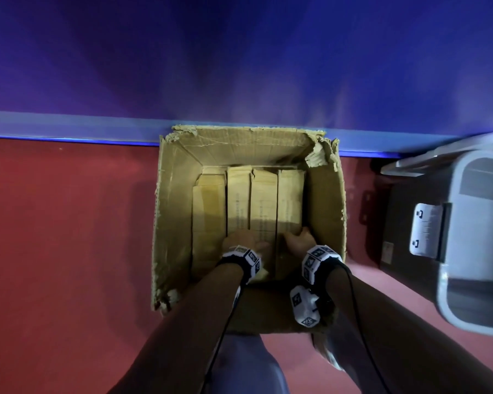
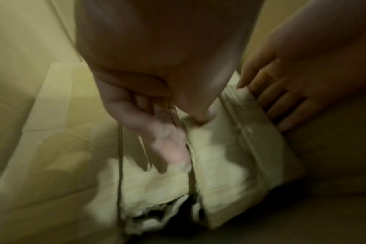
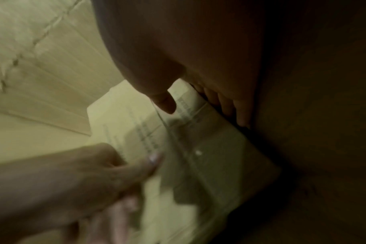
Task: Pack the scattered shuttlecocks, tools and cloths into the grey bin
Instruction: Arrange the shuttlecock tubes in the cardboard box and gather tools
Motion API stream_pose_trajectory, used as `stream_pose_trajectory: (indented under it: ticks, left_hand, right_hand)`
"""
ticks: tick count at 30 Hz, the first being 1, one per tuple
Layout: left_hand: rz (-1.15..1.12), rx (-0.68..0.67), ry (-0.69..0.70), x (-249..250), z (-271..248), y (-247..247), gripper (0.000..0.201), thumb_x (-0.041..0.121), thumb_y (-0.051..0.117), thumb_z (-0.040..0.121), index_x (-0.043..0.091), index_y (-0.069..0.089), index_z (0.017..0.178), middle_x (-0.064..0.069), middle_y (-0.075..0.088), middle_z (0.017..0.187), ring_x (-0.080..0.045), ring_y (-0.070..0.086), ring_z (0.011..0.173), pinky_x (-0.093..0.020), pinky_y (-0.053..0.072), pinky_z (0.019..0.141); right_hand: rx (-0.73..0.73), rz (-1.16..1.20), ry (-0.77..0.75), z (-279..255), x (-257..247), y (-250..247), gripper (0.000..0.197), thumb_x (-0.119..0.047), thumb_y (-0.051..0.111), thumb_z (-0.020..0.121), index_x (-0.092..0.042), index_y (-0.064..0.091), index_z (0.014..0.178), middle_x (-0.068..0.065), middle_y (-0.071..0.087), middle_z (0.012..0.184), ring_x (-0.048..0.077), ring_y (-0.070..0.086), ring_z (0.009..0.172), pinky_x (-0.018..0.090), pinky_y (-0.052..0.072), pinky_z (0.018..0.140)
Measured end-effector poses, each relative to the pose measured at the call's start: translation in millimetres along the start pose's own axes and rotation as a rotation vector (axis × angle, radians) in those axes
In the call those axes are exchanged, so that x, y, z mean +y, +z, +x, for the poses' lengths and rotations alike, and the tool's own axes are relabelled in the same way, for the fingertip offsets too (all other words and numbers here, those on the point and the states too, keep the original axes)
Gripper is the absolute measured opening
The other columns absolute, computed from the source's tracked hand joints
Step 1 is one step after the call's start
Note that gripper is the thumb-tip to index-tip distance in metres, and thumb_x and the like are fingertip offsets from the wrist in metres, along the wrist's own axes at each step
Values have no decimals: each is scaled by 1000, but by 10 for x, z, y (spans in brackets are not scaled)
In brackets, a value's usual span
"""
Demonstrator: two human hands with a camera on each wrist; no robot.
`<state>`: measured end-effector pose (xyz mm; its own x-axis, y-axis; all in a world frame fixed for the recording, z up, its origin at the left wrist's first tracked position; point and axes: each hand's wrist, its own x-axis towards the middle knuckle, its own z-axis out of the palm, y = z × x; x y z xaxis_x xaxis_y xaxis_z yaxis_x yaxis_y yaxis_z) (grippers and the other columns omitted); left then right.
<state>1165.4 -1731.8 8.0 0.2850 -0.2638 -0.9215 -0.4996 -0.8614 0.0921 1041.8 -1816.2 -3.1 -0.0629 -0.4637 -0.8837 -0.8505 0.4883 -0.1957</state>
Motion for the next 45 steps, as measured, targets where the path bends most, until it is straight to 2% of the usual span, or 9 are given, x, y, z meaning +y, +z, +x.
stream_pose_trajectory:
  ticks: [4, 7, 9, 11, 16, 20, 26, 34, 45]
  left_hand:
    - [-68, -142, 6, -36, -286, 19, 50, 11, 47, 107, 0, 35, 155, -18, 36, 159, -37, 39, 144, -41, 36, 117]
    - [-219, -50, 53, 105, -633, -149, 35, 19, 57, 98, -5, 67, 121, -19, 73, 114, -36, 73, 99, -41, 60, 87]
    - [-298, 80, 97, 233, -930, -349, 26, 24, 57, 96, 2, 72, 97, -13, 76, 86, -30, 73, 75, -40, 62, 73]
    - [-332, 216, 200, 378, -1382, -673, 16, 26, 58, 92, 14, 67, 87, -5, 71, 80, -28, 69, 77, -37, 60, 74]
    - [-480, 501, 453, 694, -2607, -1539, 10, 29, 63, 83, 30, 58, 92, 11, 68, 78, -17, 67, 78, -33, 56, 72]
    - [-584, 735, 597, 838, -3824, -2353, 13, 31, 70, 85, 30, 60, 92, 12, 69, 80, -8, 68, 71, -38, 59, 72]
    - [-670, 999, 793, 788, -5884, -3415, 13, 21, 73, 86, 20, 63, 94, 11, 69, 80, -6, 68, 70, -32, 59, 72]
    - [-366, 1198, 1046, 188, -8165, -4248, 27, 25, 72, 92, 15, 62, 116, 5, 70, 108, -13, 69, 96, -37, 57, 76]
    - [-443, 1407, 936, -796, -8990, -4118, 29, 21, 72, 95, 12, 61, 120, 0, 68, 117, -16, 69, 103, -44, 57, 84]
  right_hand:
    - [7, 94, 11, -301, 26, -121, 61, -35, 63, 93, -13, 45, 147, 17, 59, 138, 39, 57, 125, 46, 46, 108]
    - [3, 36, -41, -642, -87, -352, 59, -38, 56, 99, -11, 42, 150, 14, 58, 138, 37, 55, 128, 40, 45, 104]
    - [-62, 18, -131, -956, -292, -561, 51, -37, 56, 99, -9, 51, 142, 12, 65, 128, 34, 62, 119, 42, 50, 102]
    - [-161, 0, -245, -1323, -514, -827, 39, -36, 56, 99, -15, 61, 131, 9, 70, 120, 28, 68, 107, 44, 55, 97]
    - [29, -152, -765, -2651, -1126, -1756, 27, -34, 55, 102, -20, 62, 124, -1, 72, 107, 16, 66, 93, 26, 46, 79]
    - [199, -159, -1078, -3881, -1502, -2556, 31, -37, 56, 101, -18, 62, 125, 1, 72, 115, 16, 68, 103, 26, 50, 83]
    - [329, -16, -1167, -5589, -1886, -3464, 36, -44, 56, 101, -23, 60, 130, -8, 69, 126, 10, 64, 110, 35, 54, 94]
    - [428, 80, -1325, -7561, -2191, -3939, 40, -45, 60, 100, -20, 60, 131, -6, 66, 129, 9, 61, 115, 35, 52, 97]
    - [324, 73, -1473, -8412, -2358, -3678, 41, -49, 63, 97, -25, 60, 130, -12, 63, 129, 4, 59, 117, 37, 52, 99]
